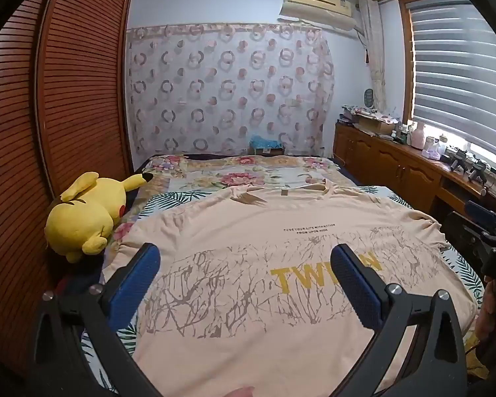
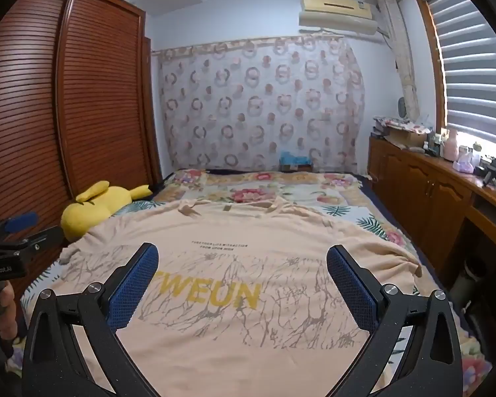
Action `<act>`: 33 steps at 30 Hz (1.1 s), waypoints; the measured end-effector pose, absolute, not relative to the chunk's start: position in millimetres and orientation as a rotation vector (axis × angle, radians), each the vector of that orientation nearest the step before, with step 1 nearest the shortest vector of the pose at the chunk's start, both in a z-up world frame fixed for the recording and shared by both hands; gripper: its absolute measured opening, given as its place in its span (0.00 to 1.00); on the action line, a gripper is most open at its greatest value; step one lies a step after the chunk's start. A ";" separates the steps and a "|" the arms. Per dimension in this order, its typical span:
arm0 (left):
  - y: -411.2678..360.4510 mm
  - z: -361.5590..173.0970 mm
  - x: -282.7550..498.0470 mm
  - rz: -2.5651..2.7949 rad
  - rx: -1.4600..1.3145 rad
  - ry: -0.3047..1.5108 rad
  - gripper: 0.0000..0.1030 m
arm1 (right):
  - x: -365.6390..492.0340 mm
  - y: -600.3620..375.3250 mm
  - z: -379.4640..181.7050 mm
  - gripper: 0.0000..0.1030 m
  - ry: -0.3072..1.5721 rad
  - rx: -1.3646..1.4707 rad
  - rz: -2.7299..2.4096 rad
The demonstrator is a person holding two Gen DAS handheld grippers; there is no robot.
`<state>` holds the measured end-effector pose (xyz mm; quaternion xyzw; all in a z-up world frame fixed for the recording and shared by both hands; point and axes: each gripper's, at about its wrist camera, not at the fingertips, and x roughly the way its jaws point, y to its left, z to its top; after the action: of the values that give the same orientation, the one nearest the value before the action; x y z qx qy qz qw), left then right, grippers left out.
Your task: Fold small clothes
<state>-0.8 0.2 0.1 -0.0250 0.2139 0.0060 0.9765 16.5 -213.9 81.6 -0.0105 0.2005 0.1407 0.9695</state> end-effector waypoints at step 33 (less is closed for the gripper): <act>-0.4 10.7 -7.9 0.024 -0.031 0.426 1.00 | 15.8 -214.3 80.7 1.00 0.411 -0.005 0.287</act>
<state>-7.9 -0.4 10.7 -0.0153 0.2115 0.0119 0.9772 15.8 -214.3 80.7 -0.0023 0.2036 0.1418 0.9687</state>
